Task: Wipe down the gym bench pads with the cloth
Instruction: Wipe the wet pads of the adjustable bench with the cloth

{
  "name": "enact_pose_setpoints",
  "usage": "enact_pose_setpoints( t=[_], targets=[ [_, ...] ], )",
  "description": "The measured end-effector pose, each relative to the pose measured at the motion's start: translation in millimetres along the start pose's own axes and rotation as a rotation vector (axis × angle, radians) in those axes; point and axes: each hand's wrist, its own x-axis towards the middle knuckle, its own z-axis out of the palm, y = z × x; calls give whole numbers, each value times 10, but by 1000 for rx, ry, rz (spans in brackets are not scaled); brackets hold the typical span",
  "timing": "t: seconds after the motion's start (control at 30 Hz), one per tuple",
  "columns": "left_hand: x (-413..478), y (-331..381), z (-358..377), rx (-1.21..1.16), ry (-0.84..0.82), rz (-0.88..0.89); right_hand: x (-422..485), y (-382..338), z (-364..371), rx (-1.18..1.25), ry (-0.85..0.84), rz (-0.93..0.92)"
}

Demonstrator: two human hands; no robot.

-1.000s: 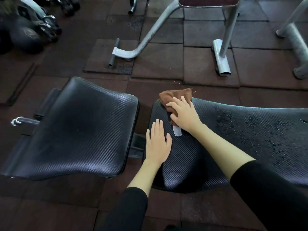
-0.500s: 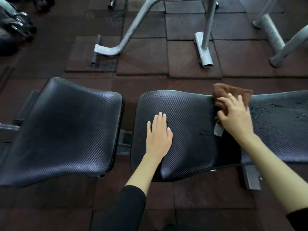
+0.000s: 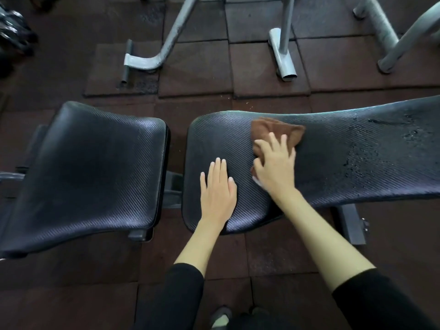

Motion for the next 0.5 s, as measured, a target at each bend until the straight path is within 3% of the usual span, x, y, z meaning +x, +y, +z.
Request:
enact_pose_setpoints(
  t=[0.17, 0.27, 0.5],
  targets=[
    [-117, 25, 70, 30, -9, -18, -253, -8, 79, -38, -149, -246],
    [-136, 122, 69, 13, 19, -6, -304, 195, -72, -43, -183, -299],
    [-246, 385, 122, 1, -26, 83, -508, 1101, -647, -73, 12, -37]
  ],
)
